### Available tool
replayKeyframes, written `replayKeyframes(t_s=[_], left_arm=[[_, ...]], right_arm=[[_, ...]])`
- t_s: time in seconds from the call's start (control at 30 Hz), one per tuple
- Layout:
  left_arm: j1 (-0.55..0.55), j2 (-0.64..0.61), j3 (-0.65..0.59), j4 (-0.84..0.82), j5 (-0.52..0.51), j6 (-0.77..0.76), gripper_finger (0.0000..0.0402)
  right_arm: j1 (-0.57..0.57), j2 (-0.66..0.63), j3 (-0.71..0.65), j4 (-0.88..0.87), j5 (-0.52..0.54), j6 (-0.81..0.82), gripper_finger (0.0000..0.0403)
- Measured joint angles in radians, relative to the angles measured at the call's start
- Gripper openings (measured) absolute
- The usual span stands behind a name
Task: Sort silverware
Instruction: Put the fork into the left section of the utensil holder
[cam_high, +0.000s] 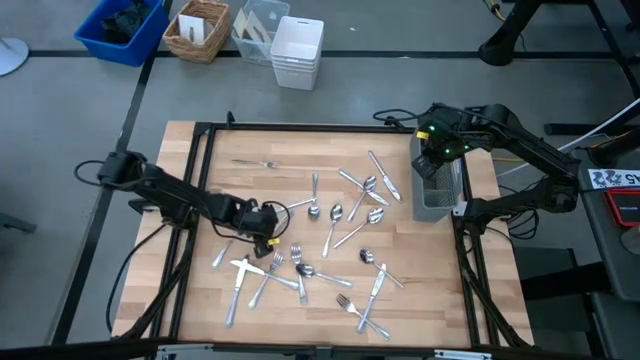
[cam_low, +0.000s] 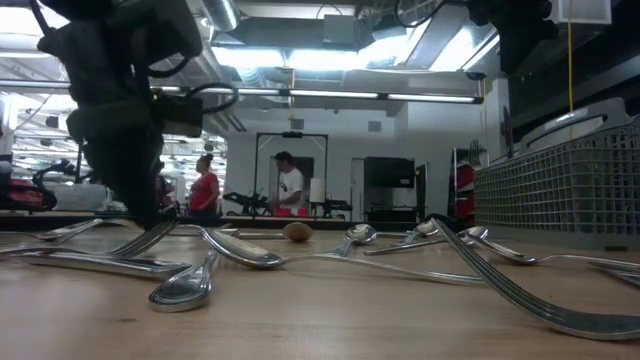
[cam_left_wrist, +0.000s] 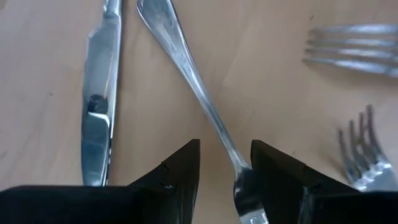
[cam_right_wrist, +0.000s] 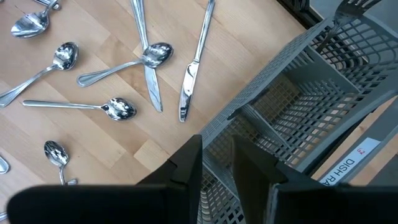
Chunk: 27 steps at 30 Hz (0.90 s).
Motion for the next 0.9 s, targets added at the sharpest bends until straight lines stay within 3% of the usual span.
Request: replayKeyframes(t_s=[0.37,0.7,0.9], left_arm=[[0.000,0.089,0.005,0.002,-0.008,-0.003,0.0128],[0.000,0.088,0.003,0.002,-0.004,-0.002,0.0014],[0.000,0.089,0.015,-0.004,-0.001,-0.002,0.0018]], right_arm=[[0.000,0.000,0.000,0.000,0.000,0.000,0.0088],[0.000,0.000,0.000,0.000,0.000,0.000,0.0088],[0.000,0.000,0.000,0.000,0.000,0.000,0.0088]])
